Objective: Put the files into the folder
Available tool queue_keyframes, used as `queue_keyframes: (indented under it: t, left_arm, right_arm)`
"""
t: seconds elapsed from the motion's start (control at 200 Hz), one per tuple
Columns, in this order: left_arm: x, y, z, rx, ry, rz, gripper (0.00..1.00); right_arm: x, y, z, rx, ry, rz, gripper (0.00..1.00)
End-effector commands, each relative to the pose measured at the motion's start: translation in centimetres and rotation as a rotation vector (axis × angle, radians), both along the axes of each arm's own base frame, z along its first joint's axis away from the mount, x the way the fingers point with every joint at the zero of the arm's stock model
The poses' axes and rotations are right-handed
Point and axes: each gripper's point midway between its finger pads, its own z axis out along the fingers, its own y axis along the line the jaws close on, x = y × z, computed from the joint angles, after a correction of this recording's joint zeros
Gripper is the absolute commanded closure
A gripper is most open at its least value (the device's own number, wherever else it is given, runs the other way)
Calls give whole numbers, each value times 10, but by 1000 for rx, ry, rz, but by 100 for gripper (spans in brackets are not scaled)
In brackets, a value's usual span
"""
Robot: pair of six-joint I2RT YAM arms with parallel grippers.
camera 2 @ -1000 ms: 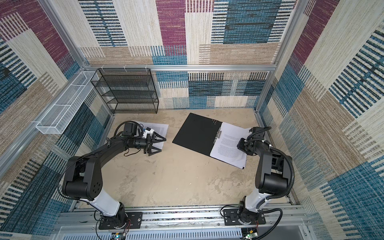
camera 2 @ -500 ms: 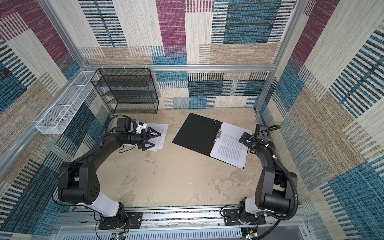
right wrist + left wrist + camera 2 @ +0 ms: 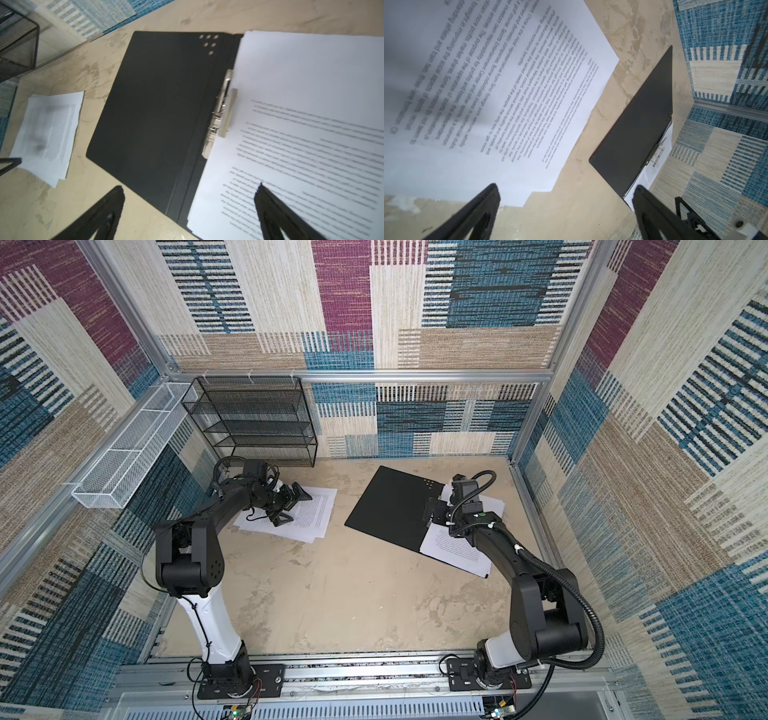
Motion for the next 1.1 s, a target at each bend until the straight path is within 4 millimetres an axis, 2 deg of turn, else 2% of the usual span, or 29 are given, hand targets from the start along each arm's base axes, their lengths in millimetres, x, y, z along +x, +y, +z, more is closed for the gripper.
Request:
queue_keyframes:
  t: [0.0, 0.13, 0.2, 0.295, 0.466, 0.566, 0.701, 0.796, 0.856, 0.906, 1.012, 1.092]
  left_arm:
    - [-4, 0, -16, 47, 54, -23, 0]
    - [-14, -14, -37, 36, 108, -76, 0]
    - [-27, -20, -46, 46, 142, -110, 0]
    - [-52, -19, -57, 78, 190, -131, 0]
    - [-107, -8, -78, 131, 327, -158, 0]
    - [-140, -9, -77, 113, 371, -157, 0]
    - [-192, -12, -76, 68, 435, -159, 0]
    - [-218, -18, -68, 9, 461, -140, 0]
    - [-223, -21, -53, -24, 435, -116, 0]
    - [-218, -19, -34, -31, 373, -89, 0]
    - [-194, -8, 8, -103, 246, 2, 0]
    - [-175, 9, 21, -119, 198, 68, 0]
  right_arm:
    - [3, 22, 5, 39, -38, 49, 0]
    - [1, 35, 8, 59, -49, 92, 0]
    - [0, 42, 15, 82, -66, 124, 0]
    - [-1, 50, 24, 87, -87, 150, 0]
    - [0, 63, 32, 98, -110, 196, 0]
    - [1, 75, 30, 98, -107, 231, 0]
    - [-3, 109, 24, 97, -96, 318, 0]
    - [-6, 136, 19, 108, -82, 382, 0]
    - [-9, 158, 17, 111, -79, 432, 0]
    - [-12, 176, 14, 106, -71, 474, 0]
    - [-20, 222, -2, 84, -22, 587, 2]
    - [-31, 256, -13, 109, 14, 678, 4]
